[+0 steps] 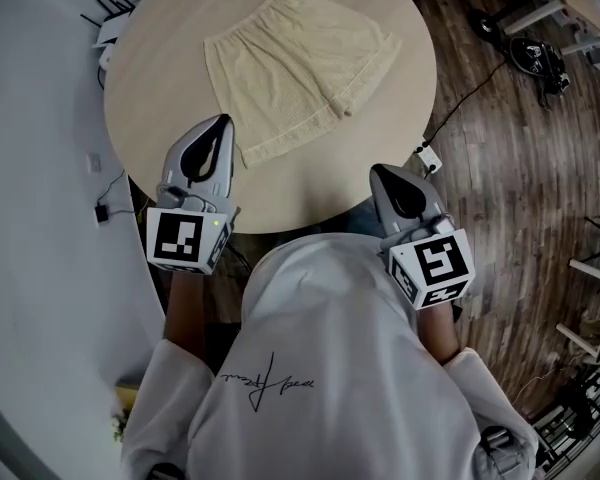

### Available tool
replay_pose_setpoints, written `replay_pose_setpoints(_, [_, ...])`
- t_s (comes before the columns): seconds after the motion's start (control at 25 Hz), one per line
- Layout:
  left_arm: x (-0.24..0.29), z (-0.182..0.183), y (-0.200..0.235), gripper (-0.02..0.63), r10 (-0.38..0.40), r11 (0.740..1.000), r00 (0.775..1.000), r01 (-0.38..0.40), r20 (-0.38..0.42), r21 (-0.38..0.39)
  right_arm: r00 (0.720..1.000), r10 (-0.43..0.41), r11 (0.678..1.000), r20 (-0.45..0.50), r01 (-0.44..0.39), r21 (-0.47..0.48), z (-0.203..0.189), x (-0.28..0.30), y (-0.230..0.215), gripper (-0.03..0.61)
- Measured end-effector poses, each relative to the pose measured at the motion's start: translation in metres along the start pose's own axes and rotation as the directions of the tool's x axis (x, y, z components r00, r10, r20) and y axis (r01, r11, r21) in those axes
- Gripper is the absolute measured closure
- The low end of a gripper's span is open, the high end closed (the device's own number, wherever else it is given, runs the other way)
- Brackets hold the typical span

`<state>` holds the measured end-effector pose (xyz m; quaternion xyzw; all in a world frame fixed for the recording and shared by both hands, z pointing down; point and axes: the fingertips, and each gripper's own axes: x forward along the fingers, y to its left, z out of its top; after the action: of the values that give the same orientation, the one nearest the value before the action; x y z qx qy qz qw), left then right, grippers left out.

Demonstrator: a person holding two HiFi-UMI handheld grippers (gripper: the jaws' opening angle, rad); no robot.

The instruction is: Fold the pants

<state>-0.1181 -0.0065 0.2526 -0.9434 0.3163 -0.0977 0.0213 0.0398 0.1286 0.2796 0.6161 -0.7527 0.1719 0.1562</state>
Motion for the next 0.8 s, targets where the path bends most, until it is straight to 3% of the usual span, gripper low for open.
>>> replay_pose_setpoints(0.2, [0.031,-0.002,0.022,0.607,0.009,1.0,0.999,-0.008,-0.045,0.022,1.0,-0.023,1.0,0.001,0.023,-0.008,0.005,0.009,-0.024,0.581])
replay_pose_setpoints(0.36, [0.063,-0.01,0.028,0.607,-0.039,0.996,0.996,0.046,-0.085,0.075,0.999,-0.042,0.999,-0.018,0.042,0.016,0.005,0.023,-0.051,0.581])
replay_pose_setpoints(0.8, [0.163,-0.014,0.064,0.607,-0.091,0.953,0.971,0.15,-0.222,0.265,0.993,-0.039,0.999,-0.114,0.037,-0.025,-0.001,0.056,-0.11,0.581])
